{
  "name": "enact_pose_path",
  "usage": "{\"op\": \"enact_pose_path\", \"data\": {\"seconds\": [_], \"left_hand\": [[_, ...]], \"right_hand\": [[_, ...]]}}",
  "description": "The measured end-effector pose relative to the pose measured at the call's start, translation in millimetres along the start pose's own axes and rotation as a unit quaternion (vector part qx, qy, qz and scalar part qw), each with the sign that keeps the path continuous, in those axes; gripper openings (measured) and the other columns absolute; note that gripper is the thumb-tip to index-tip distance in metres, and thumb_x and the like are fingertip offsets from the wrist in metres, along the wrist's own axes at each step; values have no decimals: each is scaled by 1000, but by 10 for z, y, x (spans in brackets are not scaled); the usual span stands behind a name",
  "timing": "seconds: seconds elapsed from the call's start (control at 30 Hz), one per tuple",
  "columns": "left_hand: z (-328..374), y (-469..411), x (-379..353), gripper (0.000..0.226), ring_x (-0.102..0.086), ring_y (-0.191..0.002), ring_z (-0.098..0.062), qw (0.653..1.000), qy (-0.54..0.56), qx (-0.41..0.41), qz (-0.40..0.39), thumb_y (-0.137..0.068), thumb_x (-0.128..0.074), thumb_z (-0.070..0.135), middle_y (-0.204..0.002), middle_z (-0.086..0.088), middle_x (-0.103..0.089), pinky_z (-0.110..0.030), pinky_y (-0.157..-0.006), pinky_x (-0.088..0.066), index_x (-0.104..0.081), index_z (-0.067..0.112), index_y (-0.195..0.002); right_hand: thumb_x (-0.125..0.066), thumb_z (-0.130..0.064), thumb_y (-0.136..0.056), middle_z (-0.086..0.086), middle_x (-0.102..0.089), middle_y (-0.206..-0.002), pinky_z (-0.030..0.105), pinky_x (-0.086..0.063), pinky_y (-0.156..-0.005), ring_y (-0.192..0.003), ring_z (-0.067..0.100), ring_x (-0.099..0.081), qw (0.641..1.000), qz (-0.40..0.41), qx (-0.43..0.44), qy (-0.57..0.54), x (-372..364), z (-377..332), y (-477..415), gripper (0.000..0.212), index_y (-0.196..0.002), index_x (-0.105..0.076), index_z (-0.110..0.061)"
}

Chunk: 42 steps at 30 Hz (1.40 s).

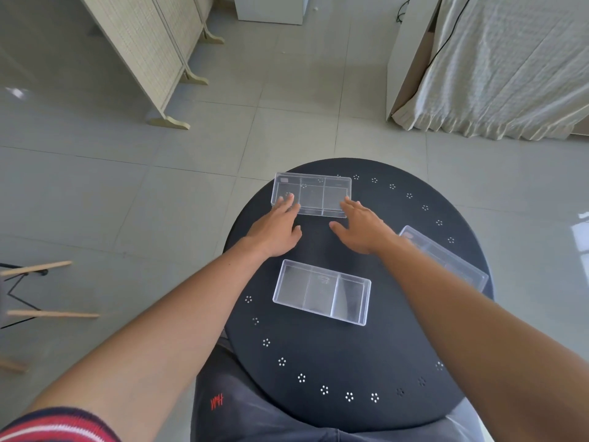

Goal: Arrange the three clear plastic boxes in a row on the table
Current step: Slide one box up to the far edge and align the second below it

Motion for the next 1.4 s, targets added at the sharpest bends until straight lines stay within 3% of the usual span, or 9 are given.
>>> {"op": "enact_pose_path", "data": {"seconds": [0.17,0.37,0.7,0.9,1.17,1.4], "left_hand": [[86,387,-109,61,-2,-168,-10,998,5,-50,-26,-114,-43,34,-182,10,-7,-54,-126,-38,-26,19,-171],[117,819,-355,61,-4,-167,-9,998,9,-51,-37,-114,-41,33,-181,10,-11,-48,-127,-37,-27,19,-171],[171,1231,-695,60,-10,-168,-14,997,-52,-57,-31,-114,-40,33,-182,1,-14,-46,-124,-42,-28,13,-170],[184,1264,-747,61,-9,-169,-20,994,-83,-37,-54,-113,-41,33,-183,-3,-4,-49,-115,-52,-27,8,-167],[244,1077,-646,63,-12,-168,-26,995,-84,15,-55,-112,-43,29,-182,-7,-3,-53,-109,-55,-26,3,-167],[116,802,-502,67,-1,-169,-23,996,-61,42,-56,-111,-43,27,-183,-3,7,-55,-112,-52,-19,5,-170]], "right_hand": [[-49,-49,-109,7,-19,-182,59,-33,-128,-165,32,-27,1000,-11,-1,4,-212,66,392,77,-171,-26,-10],[-50,-42,-109,10,-21,-181,54,-31,-130,-165,33,-27,999,-30,-17,2,-459,68,838,74,-170,-27,-8],[-47,-36,-107,11,-27,-178,59,-40,-121,-160,35,-33,999,-41,-26,11,-754,-23,1332,63,-165,-39,-15],[-43,-40,-99,16,-38,-168,58,-45,-118,-152,40,-43,996,-73,-38,15,-832,-48,1390,63,-156,-46,-12],[-46,-35,-105,12,-14,-181,58,-42,-115,-158,39,-31,995,-80,-27,50,-802,-136,1286,48,-147,-48,-12],[-48,-34,-107,1,5,-183,62,-38,-118,-167,29,-9,998,-65,-20,21,-709,-185,1021,64,-164,-30,-12]]}}
Point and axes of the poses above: each hand's wrist, its own y-axis away from the middle knuckle, its own x-axis out of the back of the hand, z = x × y, the point moved 2 cm from there along -y, towards the middle knuckle
